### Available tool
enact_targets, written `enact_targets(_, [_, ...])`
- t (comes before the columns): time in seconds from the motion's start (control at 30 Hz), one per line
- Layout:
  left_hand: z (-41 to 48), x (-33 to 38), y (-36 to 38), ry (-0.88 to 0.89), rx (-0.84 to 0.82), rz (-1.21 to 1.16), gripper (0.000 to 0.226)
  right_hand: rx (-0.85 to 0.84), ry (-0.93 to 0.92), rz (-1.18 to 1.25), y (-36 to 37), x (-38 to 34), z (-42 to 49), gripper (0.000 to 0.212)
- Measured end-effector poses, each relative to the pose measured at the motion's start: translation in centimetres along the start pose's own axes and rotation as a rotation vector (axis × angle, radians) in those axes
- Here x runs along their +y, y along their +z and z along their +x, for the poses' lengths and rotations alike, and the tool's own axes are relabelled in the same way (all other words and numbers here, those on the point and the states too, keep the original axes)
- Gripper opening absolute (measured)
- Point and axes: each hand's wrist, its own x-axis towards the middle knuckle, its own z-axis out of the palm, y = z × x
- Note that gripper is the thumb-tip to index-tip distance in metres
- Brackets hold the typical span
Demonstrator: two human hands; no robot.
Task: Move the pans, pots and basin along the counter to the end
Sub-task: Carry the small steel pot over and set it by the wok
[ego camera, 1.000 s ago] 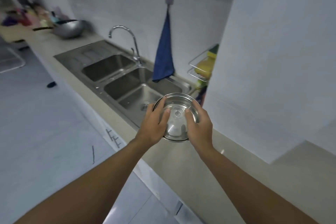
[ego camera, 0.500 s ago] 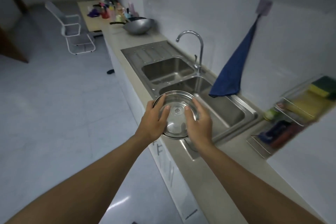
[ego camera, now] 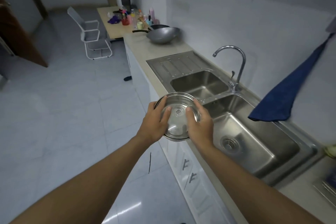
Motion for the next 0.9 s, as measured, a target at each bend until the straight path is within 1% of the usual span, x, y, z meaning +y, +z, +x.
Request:
enact_targets(0.13, [4.0, -2.7, -1.9, -0.003, 0.026, -0.006, 0.042, -0.028, -0.017, -0.004, 4.4, 0.1, 3.8, 0.044])
enact_targets(0.37, [13.3, -8.2, -5.0, -0.070, 0.082, -0.001, 0.047, -0.096, -0.020, 0.034, 12.8, 0.6, 12.7, 0.045])
enact_targets(0.63, [22.5, -12.9, -7.4, -0.125, 0.139, 0.034, 0.047, -0.184, -0.011, 0.025, 20.5, 0.8, 21.9, 0.044])
enact_targets(0.9, [31.7, -18.8, -10.2, -0.152, 0.123, 0.043, 0.050, -0.193, -0.004, -0.001, 28.5, 1.2, 29.6, 0.043])
